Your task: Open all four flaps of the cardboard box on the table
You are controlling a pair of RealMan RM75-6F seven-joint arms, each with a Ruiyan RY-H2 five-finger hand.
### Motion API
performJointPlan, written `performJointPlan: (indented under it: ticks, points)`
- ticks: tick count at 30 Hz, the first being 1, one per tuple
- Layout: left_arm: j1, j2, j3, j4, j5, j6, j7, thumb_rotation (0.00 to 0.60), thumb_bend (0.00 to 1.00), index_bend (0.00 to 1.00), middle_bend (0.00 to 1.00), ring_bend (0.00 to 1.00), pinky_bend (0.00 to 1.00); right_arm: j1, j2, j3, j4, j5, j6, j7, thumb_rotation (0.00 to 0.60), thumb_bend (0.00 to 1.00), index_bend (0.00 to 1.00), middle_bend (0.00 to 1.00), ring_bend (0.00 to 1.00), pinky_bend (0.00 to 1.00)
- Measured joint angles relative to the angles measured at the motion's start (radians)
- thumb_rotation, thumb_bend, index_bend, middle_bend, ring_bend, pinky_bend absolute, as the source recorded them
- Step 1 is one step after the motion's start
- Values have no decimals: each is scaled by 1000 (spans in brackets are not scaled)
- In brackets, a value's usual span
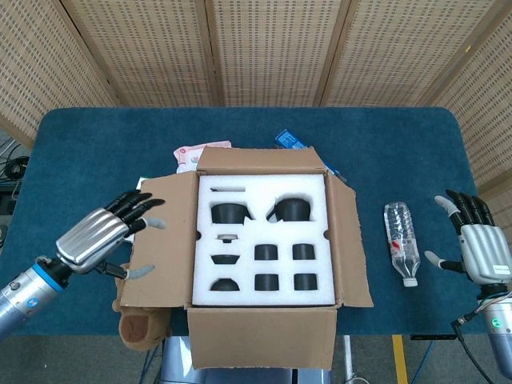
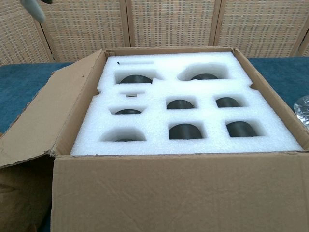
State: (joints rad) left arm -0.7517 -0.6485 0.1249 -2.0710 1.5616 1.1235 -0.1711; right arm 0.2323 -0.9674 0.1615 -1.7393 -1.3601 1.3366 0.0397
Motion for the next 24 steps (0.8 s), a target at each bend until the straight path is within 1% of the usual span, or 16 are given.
performJointPlan:
  ticks: [2,5,8,11,17,24]
  points:
    - [71,-42,-9,1,-63,78,125,307,262,248,92,0,0,1,-6,0,6,-4,1,-4,600,131,126,70,0,44]
    - [173,-116,-25,13,-132,201,256,307,260,238,91,0,0,3,-15,-1,14,-8,5,-19,600,131,126,70,0,44]
    - [261,-190,-42,41,-180,304,320,307,256,226,80,0,0,5,-26,-1,19,-10,10,-35,600,131,126,70,0,43]
    - [324,-254,-56,80,-204,382,348,305,252,219,75,0,0,3,-34,-3,20,-15,19,-50,600,133,126,70,0,44]
    - [415,-331,-70,156,-219,475,380,307,250,216,71,0,0,-5,-43,-9,18,-21,34,-69,600,132,126,70,0,43]
    - [471,-366,-75,186,-202,503,368,307,250,216,71,0,0,-12,-52,-13,15,-23,45,-85,600,132,126,70,0,44]
